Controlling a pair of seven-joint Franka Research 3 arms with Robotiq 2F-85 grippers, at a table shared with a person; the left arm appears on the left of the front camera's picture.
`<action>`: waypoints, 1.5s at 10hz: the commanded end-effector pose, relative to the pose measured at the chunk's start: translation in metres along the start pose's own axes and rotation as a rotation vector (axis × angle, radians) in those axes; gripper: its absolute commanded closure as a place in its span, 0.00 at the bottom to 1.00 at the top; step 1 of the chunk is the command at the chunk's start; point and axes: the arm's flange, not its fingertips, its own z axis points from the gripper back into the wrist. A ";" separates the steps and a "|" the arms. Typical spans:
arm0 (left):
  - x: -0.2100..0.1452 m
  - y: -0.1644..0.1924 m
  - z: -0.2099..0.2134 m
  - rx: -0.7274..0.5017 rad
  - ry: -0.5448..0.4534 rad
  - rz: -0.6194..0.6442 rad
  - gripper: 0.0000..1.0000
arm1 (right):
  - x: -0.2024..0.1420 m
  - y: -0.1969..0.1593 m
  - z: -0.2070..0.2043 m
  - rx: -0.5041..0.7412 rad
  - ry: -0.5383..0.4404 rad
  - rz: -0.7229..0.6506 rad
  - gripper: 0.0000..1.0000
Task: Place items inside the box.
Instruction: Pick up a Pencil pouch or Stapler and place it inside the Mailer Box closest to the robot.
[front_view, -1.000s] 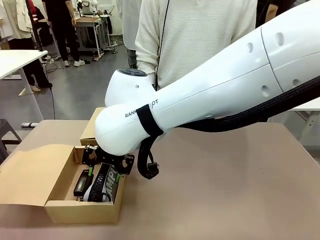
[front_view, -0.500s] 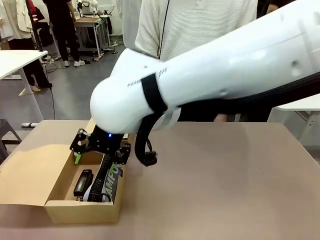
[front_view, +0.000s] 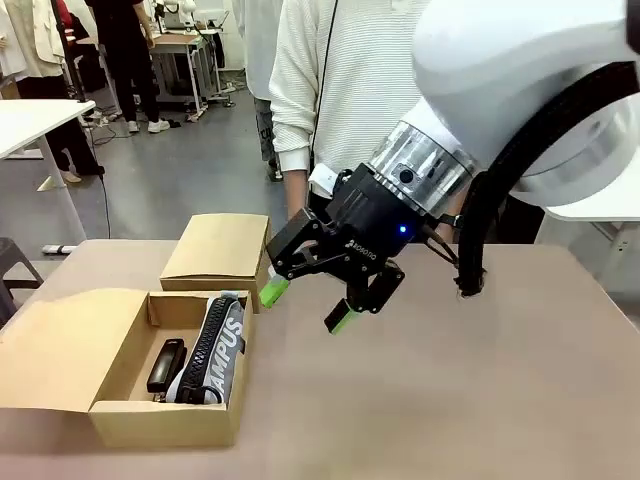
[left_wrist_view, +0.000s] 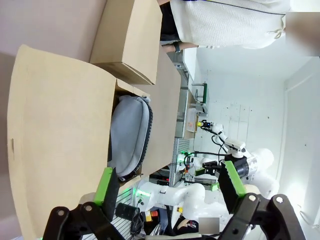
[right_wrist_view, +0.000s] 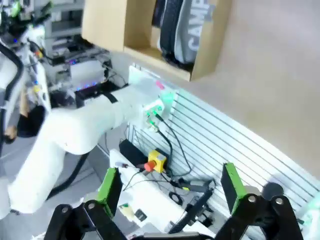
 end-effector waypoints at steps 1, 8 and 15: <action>-0.002 0.001 0.000 -0.018 0.001 -0.017 0.00 | 0.035 0.017 -0.027 -0.014 0.007 -0.018 0.00; -0.002 0.001 0.000 -0.018 0.001 -0.017 0.00 | -0.030 -0.135 0.181 0.582 -0.162 -0.087 0.00; -0.002 0.001 0.000 -0.018 0.001 -0.017 0.00 | -0.117 -0.253 0.192 0.699 -0.448 -0.398 0.00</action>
